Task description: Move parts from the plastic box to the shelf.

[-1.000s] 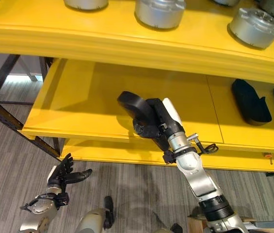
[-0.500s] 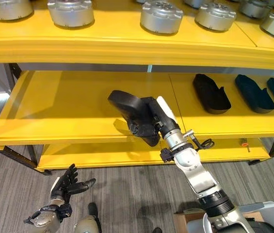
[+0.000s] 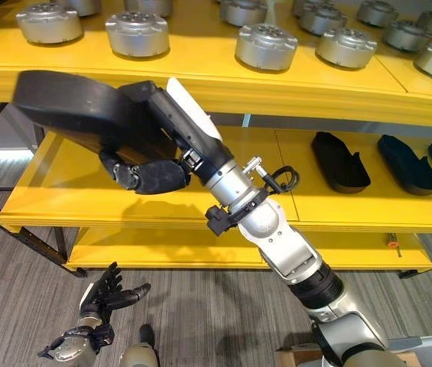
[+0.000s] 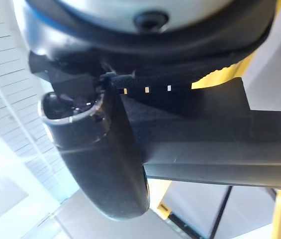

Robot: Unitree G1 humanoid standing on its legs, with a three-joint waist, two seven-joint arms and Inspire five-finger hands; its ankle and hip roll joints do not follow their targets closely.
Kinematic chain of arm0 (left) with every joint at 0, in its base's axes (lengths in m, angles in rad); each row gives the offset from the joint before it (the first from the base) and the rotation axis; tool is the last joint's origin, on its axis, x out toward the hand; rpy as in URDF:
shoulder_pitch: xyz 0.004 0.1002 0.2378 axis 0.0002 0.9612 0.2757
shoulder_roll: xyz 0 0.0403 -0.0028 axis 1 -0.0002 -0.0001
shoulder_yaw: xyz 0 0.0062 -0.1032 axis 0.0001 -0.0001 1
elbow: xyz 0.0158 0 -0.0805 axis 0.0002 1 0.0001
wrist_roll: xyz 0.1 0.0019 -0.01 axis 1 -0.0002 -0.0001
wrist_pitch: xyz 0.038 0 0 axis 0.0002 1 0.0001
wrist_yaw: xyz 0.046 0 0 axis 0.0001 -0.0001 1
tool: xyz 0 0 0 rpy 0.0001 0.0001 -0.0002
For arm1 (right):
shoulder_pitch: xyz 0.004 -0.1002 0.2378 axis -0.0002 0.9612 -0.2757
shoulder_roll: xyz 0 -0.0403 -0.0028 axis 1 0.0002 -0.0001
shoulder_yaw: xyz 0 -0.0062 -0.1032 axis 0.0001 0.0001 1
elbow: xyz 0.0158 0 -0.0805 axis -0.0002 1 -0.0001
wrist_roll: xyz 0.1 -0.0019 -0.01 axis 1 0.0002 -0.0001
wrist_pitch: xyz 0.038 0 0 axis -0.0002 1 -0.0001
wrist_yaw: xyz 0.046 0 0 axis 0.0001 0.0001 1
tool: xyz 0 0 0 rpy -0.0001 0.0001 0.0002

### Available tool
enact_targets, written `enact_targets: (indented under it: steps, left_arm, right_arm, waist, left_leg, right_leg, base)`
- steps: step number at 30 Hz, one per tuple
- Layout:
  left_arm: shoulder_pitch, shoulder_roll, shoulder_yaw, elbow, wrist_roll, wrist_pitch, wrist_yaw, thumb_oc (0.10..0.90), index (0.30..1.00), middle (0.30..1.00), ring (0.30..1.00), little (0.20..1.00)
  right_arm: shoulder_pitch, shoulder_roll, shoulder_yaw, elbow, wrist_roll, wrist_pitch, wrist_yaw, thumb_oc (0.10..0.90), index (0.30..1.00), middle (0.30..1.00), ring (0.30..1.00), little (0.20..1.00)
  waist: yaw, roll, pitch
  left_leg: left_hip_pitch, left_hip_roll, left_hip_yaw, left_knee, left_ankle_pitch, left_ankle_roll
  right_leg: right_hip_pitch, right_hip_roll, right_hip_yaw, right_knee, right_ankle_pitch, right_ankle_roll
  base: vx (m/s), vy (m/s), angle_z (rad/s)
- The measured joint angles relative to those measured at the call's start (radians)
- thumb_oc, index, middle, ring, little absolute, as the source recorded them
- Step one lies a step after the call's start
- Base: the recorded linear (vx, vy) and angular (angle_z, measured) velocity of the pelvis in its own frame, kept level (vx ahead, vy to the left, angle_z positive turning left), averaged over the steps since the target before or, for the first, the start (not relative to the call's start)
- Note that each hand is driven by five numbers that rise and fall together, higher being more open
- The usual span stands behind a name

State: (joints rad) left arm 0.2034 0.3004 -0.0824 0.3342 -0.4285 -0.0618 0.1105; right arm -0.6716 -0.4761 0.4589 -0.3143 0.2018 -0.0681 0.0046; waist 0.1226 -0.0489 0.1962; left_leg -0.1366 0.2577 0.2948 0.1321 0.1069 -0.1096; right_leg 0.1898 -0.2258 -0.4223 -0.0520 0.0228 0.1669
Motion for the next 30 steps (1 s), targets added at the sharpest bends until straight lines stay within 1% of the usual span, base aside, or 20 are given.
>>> enact_targets:
  steps: [6, 9, 15, 16, 18, 19, 20, 22, 24, 27, 28, 30]
  left_arm:
    - [0.007, 0.0, 0.001, 0.0, -0.001, 0.0, 0.01, 0.9, 1.0, 1.0, 1.0, 1.0]
    - [0.008, 0.0, 0.001, 0.0, -0.001, 0.0, 0.009, 0.9, 1.0, 1.0, 1.0, 1.0]
    - [0.011, 0.001, 0.001, 0.0, 0.0, -0.002, 0.006, 0.9, 1.0, 1.0, 1.0, 1.0]
    - [0.01, 0.001, 0.001, 0.0, 0.001, -0.004, 0.004, 0.9, 1.0, 1.0, 1.0, 1.0]
    - [0.015, 0.003, 0.003, 0.001, 0.002, -0.004, 0.001, 0.9, 1.0, 1.0, 1.0, 1.0]
    - [0.015, 0.01, 0.0, 0.001, 0.002, -0.005, -0.009, 0.9, 1.0, 1.0, 1.0, 1.0]
    - [0.015, 0.02, -0.007, 0.001, 0.003, -0.006, -0.011, 0.9, 1.0, 1.0, 1.0, 1.0]
    - [0.016, 0.037, -0.011, 0.001, 0.003, -0.006, -0.013, 0.9, 1.0, 1.0, 1.0, 1.0]
    - [0.015, 0.041, -0.012, 0.001, 0.004, -0.007, -0.012, 0.9, 1.0, 1.0, 1.0, 1.0]
    - [0.011, 0.041, -0.015, 0.001, 0.005, -0.008, -0.013, 0.9, 1.0, 1.0, 1.0, 1.0]
    - [0.009, 0.042, -0.018, 0.001, 0.008, -0.009, -0.013, 0.9, 1.0, 1.0, 1.0, 1.0]
    - [0.006, 0.043, -0.022, 0.001, 0.01, -0.009, -0.013, 0.9, 1.0, 1.0, 1.0, 1.0]
  right_arm:
    - [-0.01, -0.01, 0.015, -0.003, 0.004, -0.001, 0.0, 0.4, 0.3, 0.3, 0.3, 0.3]
    - [-0.02, -0.024, 0.043, 0.001, -0.038, -0.001, 0.0, 0.4, 0.3, 0.3, 0.3, 0.3]
    - [-0.036, -0.129, 0.133, 0.07, -0.236, -0.02, 0.05, 0.4, 0.3, 0.3, 0.3, 0.3]
    - [-0.038, -0.163, 0.166, 0.1, -0.293, -0.014, 0.075, 0.4, 0.3, 0.3, 0.3, 0.3]
    - [-0.04, -0.179, 0.192, 0.137, -0.348, -0.017, 0.094, 0.4, 0.3, 0.3, 0.3, 0.3]
    - [-0.05, -0.213, 0.224, 0.158, -0.392, -0.034, 0.096, 0.4, 0.3, 0.3, 0.3, 0.3]
    - [-0.059, -0.247, 0.259, 0.172, -0.436, -0.036, 0.098, 0.4, 0.3, 0.3, 0.3, 0.3]
    - [-0.05, -0.287, 0.284, 0.182, -0.523, -0.04, 0.122, 0.4, 0.3, 0.3, 0.3, 0.3]
    - [-0.056, -0.306, 0.313, 0.201, -0.591, -0.055, 0.126, 0.4, 0.3, 0.3, 0.3, 0.3]
    - [-0.057, -0.307, 0.322, 0.212, -0.649, -0.065, 0.129, 0.4, 0.3, 0.3, 0.3, 0.3]
    - [-0.09, -0.309, 0.353, 0.212, -0.699, -0.074, 0.13, 0.4, 0.3, 0.3, 0.3, 0.3]
    - [-0.129, -0.312, 0.38, 0.212, -0.743, -0.094, 0.13, 0.4, 0.3, 0.3, 0.3, 0.3]
  waist:
    - [-0.003, 0.0, -0.001]
    - [-0.004, 0.0, -0.001]
    - [0.016, 0.0, -0.004]
    - [0.022, 0.0, -0.004]
    - [0.022, 0.0, -0.003]
    - [0.026, 0.001, -0.003]
    - [0.029, 0.001, -0.003]
    - [0.036, 0.002, -0.002]
    - [0.037, 0.004, -0.001]
    - [0.044, 0.005, -0.001]
    - [0.045, 0.005, -0.001]
    - [0.046, 0.006, 0.0]
  left_leg:
    - [-0.003, 0.001, 0.0, 0.006, -0.001, 0.002]
    - [-0.006, 0.001, -0.001, 0.006, -0.001, 0.002]
    - [-0.029, 0.001, -0.004, 0.012, 0.001, 0.004]
    - [-0.036, 0.001, -0.006, 0.015, 0.002, 0.005]
    - [-0.038, 0.0, -0.005, 0.015, 0.002, 0.006]
    - [-0.039, 0.0, -0.006, 0.015, 0.002, 0.006]
    - [-0.039, 0.0, -0.007, 0.015, 0.002, 0.006]
    - [-0.046, 0.0, -0.009, 0.01, 0.005, 0.004]
    - [-0.05, 0.0, -0.009, 0.006, 0.008, 0.005]
    - [-0.054, 0.0, -0.01, 0.003, 0.01, 0.003]
    - [-0.055, 0.0, -0.01, 0.0, 0.01, 0.002]
    - [-0.056, 0.0, -0.012, -0.001, 0.01, 0.002]
  right_leg:
    - [-0.006, -0.002, 0.002, 0.009, -0.002, 0.0]
    - [-0.008, -0.002, 0.001, 0.01, -0.003, 0.0]
    - [-0.035, -0.005, 0.002, 0.023, -0.004, 0.001]
    - [-0.039, -0.005, 0.0, 0.023, -0.004, 0.001]
    - [-0.042, -0.005, 0.001, 0.023, -0.004, 0.001]
    - [-0.042, -0.005, 0.0, 0.022, -0.004, 0.002]
    - [-0.041, -0.005, -0.001, 0.022, -0.005, 0.003]
    - [-0.048, -0.004, -0.002, 0.02, -0.005, 0.004]
    - [-0.053, -0.003, -0.003, 0.02, -0.005, 0.004]
    - [-0.057, -0.001, -0.004, 0.018, -0.005, 0.005]
    - [-0.057, 0.0, -0.006, 0.014, -0.004, 0.006]
    - [-0.056, 0.001, -0.01, 0.013, -0.003, 0.009]
  base:
    - [0.0, 0.0, 0.0]
    - [0.0, 0.0, 0.0]
    - [0.0, 0.0, 0.0]
    - [0.0, 0.0, 0.0]
    - [0.0, 0.0, 0.0]
    - [0.0, 0.0, 0.0]
    - [0.0, 0.0, 0.0]
    - [0.0, 0.0, 0.0]
    - [0.0, 0.0, 0.0]
    - [0.0, 0.0, 0.0]
    - [0.0, 0.0, 0.0]
    - [0.0, 0.0, 0.0]
